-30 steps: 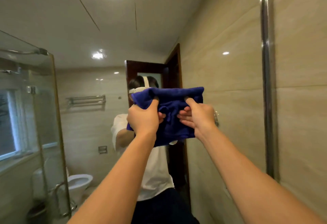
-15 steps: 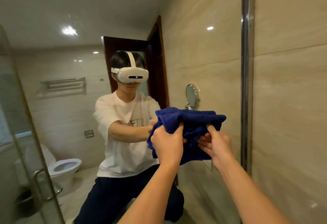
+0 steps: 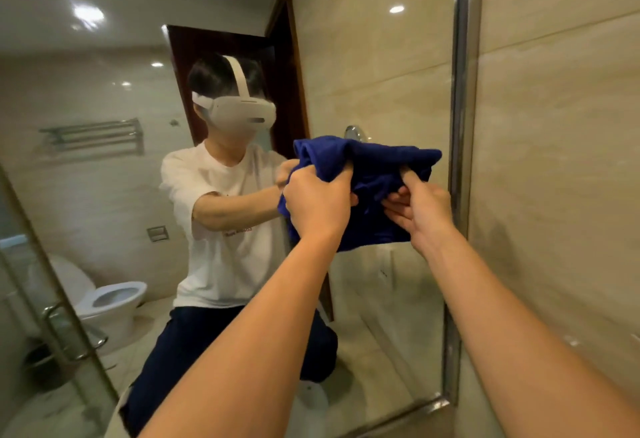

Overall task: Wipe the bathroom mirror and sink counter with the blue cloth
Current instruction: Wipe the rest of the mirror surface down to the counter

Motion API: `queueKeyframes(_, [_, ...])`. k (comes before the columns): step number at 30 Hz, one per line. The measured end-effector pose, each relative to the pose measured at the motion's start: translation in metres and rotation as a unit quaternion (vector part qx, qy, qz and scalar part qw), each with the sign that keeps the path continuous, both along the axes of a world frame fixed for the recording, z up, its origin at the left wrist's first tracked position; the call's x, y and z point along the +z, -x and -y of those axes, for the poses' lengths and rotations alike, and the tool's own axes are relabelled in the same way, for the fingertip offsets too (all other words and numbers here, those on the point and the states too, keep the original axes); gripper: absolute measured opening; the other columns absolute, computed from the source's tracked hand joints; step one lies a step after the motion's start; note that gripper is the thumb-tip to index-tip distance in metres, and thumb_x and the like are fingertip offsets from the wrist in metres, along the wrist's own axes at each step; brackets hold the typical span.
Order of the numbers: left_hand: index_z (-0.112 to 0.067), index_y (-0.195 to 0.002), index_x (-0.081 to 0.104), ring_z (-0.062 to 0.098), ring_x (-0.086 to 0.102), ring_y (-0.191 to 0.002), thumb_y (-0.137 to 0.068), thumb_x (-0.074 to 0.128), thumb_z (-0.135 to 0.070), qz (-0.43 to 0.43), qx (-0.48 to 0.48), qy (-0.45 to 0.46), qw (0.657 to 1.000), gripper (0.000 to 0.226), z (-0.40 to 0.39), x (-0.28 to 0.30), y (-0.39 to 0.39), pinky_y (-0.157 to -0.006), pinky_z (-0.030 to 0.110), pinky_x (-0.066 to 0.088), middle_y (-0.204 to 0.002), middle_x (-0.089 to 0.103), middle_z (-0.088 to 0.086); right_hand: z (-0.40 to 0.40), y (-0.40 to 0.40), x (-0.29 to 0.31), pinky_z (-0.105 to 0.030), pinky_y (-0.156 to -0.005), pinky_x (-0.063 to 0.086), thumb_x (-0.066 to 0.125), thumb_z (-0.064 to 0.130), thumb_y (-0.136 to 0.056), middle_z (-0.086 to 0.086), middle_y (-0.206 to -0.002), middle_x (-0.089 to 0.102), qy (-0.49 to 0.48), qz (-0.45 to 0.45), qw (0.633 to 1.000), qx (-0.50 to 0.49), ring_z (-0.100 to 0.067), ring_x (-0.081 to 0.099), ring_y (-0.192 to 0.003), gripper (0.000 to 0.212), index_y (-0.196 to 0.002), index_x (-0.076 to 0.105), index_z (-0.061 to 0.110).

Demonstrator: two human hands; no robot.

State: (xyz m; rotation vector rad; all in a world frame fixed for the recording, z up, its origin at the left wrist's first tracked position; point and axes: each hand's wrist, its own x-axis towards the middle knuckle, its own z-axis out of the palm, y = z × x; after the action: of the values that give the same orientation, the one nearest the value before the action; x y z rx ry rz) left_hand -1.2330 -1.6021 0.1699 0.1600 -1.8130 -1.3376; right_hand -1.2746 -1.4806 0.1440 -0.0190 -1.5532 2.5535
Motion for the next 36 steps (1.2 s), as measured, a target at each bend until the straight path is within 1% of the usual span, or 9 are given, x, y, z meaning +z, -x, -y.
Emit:
queueKeyframes(3, [-0.01,-0.066,0.066,-0.009,0.059,-0.062,-0.086,0.072,-0.031,0.013,0.006,0.036,0.999,0.029,0.009,-0.037,-0.012,-0.057,0.009,0.041,-0.059,0.057,-0.01,0.017,-0.01,-0.044,-0.032,-0.062,0.059,0.065,0.033,-0.091,-0.008,-0.072,0.07,0.055,0.036,0.998,0.001,-0.021,0.073,-0.069,0.03,-0.076,0.054,0.01])
queueKeyframes(4, [-0.012,-0.065,0.065,-0.01,0.059,-0.059,-0.086,0.072,-0.031,0.021,0.008,0.042,0.999,0.03,0.018,-0.047,-0.016,-0.056,0.01,0.041,-0.056,0.059,-0.006,0.026,-0.015,-0.055,-0.032,-0.061,0.058,0.065,0.031,-0.092,-0.009,-0.071,0.068,0.073,0.044,0.996,0.007,-0.021,0.072,-0.067,0.03,-0.075,0.052,0.01])
queueKeyframes(9, [-0.031,-0.075,0.068,0.02,0.072,-0.066,-0.081,0.072,-0.043,0.031,0.01,-0.018,0.999,0.014,0.071,-0.078,-0.05,-0.07,0.048,0.06,-0.069,0.073,-0.003,0.078,-0.042,-0.078,-0.031,-0.059,0.057,0.064,0.026,-0.093,-0.008,-0.059,0.063,0.059,0.032,0.998,0.017,-0.021,0.067,-0.06,0.032,-0.07,0.05,0.009])
queueKeyframes(13, [-0.024,-0.074,0.068,0.022,0.073,-0.062,-0.085,0.076,-0.028,0.034,0.028,-0.097,0.994,0.014,0.101,-0.079,-0.082,-0.066,0.046,0.062,-0.071,0.074,0.002,0.115,-0.062,-0.083,-0.032,-0.062,0.06,0.063,0.026,-0.093,-0.007,-0.057,0.065,0.035,0.006,0.998,0.046,-0.02,0.068,-0.06,0.032,-0.068,0.054,0.009])
queueKeyframes(17, [-0.007,-0.098,0.069,0.024,0.073,-0.06,-0.084,0.077,-0.025,0.009,0.032,-0.131,0.991,0.024,0.122,-0.055,-0.088,-0.057,0.036,0.061,-0.081,0.075,0.01,0.134,-0.069,-0.057,-0.032,-0.061,0.06,0.064,0.028,-0.093,-0.006,-0.057,0.066,0.023,-0.022,0.997,0.071,-0.023,0.07,-0.063,0.031,-0.069,0.056,0.01])
queueKeyframes(21, [-0.016,-0.082,0.065,0.024,0.073,-0.06,-0.088,0.073,-0.021,-0.021,0.038,-0.152,0.987,0.012,0.131,-0.047,-0.095,-0.053,0.031,0.059,-0.074,0.073,0.008,0.139,-0.071,-0.037,-0.033,-0.06,0.059,0.067,0.031,-0.09,-0.006,-0.057,0.066,-0.023,-0.078,0.992,0.095,-0.023,0.07,-0.06,0.032,-0.066,0.058,0.012])
queueKeyframes(31, [-0.018,-0.094,0.069,0.026,0.073,-0.087,-0.086,0.075,-0.016,0.074,0.074,-0.251,0.962,0.01,0.135,-0.209,-0.118,-0.07,0.041,0.061,-0.091,0.074,0.008,0.144,-0.091,-0.195,-0.035,-0.067,0.057,0.065,0.019,-0.092,-0.006,-0.059,0.068,-0.073,0.042,0.987,0.134,-0.02,0.069,-0.06,0.024,-0.071,0.062,0.008])
queueKeyframes(33, [-0.02,-0.094,0.068,0.023,0.073,-0.086,-0.088,0.073,-0.014,0.089,0.08,-0.258,0.959,0.01,0.128,-0.222,-0.12,-0.069,0.04,0.062,-0.09,0.073,0.005,0.138,-0.091,-0.205,-0.032,-0.067,0.057,0.065,0.022,-0.092,-0.009,-0.066,0.07,-0.1,0.046,0.984,0.141,-0.022,0.071,-0.066,0.022,-0.076,0.064,0.007])
queueKeyframes(36, [-0.021,-0.095,0.068,0.018,0.074,-0.078,-0.088,0.073,-0.017,0.087,0.077,-0.252,0.961,0.01,0.127,-0.217,-0.118,-0.066,0.037,0.062,-0.09,0.074,0.005,0.132,-0.082,-0.202,-0.041,-0.075,0.06,0.068,0.026,-0.09,-0.011,-0.069,0.071,-0.12,0.041,0.98,0.152,-0.024,0.072,-0.068,0.026,-0.076,0.063,0.005])
